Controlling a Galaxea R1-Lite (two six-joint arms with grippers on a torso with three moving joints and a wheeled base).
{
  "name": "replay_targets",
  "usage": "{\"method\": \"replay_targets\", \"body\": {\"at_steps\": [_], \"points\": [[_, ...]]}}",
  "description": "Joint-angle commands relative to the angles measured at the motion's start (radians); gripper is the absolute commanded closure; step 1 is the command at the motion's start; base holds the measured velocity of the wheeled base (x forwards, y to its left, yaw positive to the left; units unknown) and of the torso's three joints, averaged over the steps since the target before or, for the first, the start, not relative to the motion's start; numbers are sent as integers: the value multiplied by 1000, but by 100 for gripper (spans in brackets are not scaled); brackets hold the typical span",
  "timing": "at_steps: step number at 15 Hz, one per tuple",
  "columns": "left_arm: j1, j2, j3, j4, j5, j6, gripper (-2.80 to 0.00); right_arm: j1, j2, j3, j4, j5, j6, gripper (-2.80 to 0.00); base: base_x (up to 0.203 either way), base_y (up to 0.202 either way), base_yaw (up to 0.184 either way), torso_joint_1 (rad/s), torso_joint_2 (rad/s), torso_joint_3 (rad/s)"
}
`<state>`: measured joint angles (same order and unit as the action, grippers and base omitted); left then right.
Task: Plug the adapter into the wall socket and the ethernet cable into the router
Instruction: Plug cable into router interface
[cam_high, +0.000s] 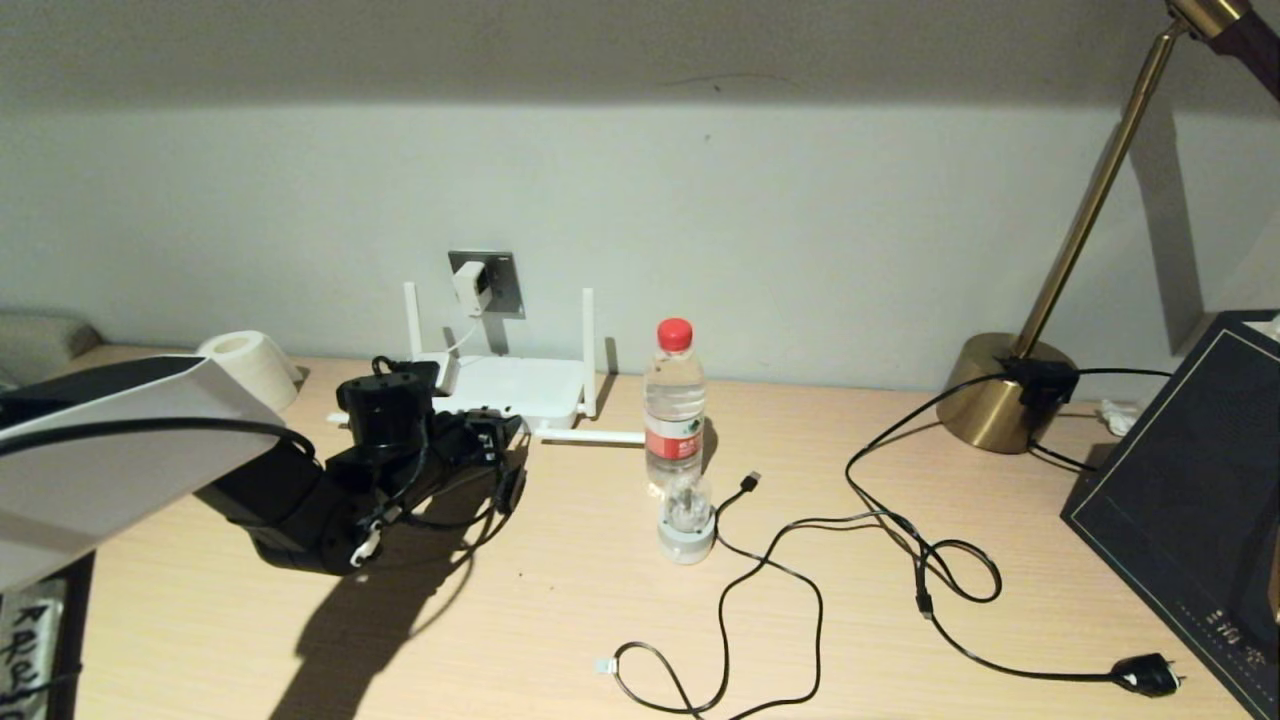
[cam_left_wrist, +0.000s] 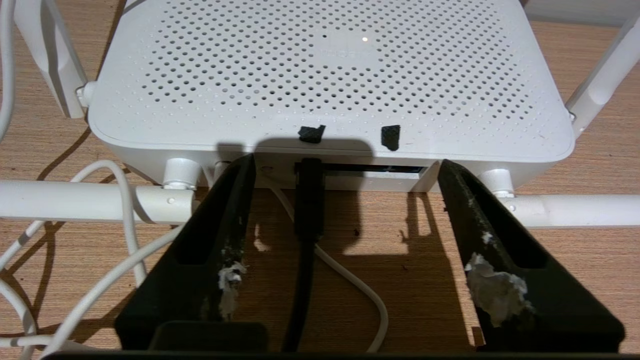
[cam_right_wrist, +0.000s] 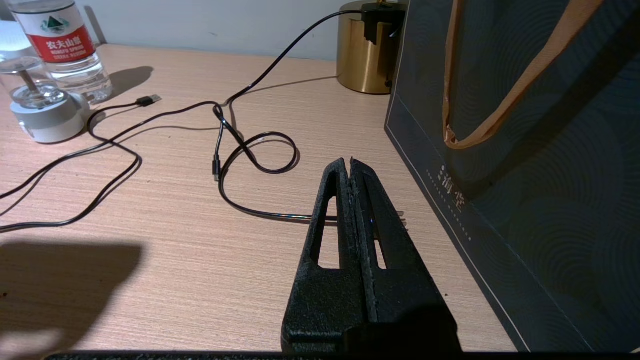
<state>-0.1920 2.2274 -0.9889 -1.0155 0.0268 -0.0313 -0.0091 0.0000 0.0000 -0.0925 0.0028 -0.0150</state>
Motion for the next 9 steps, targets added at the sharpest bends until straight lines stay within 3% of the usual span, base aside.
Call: {"method": "replay_targets", "body": {"at_steps": [1,6,9], "points": [[5,12,0,-3,1,-1,-280,0,2,35,-1,0,0,0,0,0,0,0,0,0],[-3,-14,29,-17,1,-2,-280,0,2,35,-1,0,0,0,0,0,0,0,0,0],[-29,-145,94,-50,4,1,-280,0,2,35,-1,0,0,0,0,0,0,0,0,0]]}}
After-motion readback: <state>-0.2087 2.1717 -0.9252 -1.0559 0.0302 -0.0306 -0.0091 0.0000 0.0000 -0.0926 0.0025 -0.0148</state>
